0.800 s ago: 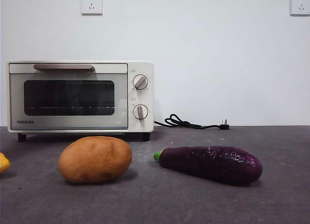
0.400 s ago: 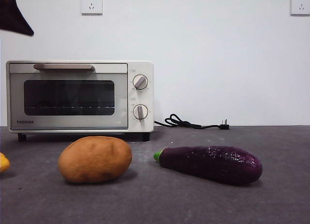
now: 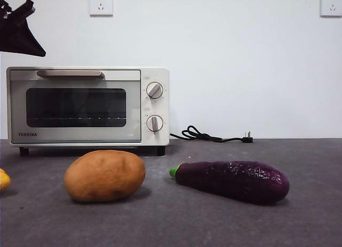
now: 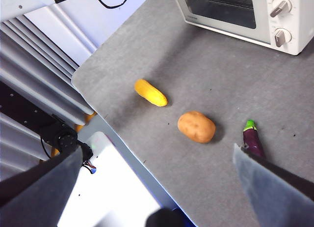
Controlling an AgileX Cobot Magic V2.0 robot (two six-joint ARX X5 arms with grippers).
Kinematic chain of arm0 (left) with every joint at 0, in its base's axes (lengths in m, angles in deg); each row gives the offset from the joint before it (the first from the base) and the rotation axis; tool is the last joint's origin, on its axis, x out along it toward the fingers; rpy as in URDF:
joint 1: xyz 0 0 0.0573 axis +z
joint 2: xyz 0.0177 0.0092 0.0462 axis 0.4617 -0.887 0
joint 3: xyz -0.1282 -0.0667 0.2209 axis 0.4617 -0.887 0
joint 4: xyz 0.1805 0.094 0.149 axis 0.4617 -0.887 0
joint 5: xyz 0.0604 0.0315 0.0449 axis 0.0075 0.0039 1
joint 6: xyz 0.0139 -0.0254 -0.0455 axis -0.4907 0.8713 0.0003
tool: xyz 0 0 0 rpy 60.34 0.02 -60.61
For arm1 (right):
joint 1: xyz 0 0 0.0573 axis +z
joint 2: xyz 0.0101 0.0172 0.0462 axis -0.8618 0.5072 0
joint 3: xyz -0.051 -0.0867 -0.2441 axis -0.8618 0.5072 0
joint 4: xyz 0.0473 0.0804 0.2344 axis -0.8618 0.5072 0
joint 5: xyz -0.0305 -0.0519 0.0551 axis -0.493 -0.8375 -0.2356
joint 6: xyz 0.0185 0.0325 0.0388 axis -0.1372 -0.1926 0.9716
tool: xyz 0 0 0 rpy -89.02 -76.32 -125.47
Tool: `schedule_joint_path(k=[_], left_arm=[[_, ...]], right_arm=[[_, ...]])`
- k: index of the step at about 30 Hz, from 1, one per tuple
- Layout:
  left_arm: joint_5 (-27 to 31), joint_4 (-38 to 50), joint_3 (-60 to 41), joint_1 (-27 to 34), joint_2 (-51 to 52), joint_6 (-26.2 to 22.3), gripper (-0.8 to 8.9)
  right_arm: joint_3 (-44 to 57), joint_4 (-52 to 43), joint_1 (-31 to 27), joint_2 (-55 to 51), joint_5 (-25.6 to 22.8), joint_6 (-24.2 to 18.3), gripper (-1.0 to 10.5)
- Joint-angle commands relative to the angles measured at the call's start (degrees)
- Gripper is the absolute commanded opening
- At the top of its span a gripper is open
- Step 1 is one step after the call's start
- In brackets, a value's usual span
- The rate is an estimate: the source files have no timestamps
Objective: Take the eggplant from the table,put the eggplant in the oven
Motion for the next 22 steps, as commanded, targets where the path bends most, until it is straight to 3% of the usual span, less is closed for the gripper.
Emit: schedule_joint_path(k=[1, 14, 22], left_arm=[[0.1, 1.2, 0.1, -0.1, -1.6, 0.3, -0.06], [1.6, 3.9, 0.1, -2.5, -4.7, -0.3, -0.06], [6.6, 4.3, 0.1, -4.6, -5.2, -3.2, -0.06]], right_arm=[[-0.2, -0.2, 0.0, 0.1, -0.1, -0.6, 5.7], [-0.2, -0.2, 0.1, 1.8, -1.3, -0.6, 5.7], [-0.2, 0.8, 0.1, 2.0, -1.3, -0.6, 5.7]])
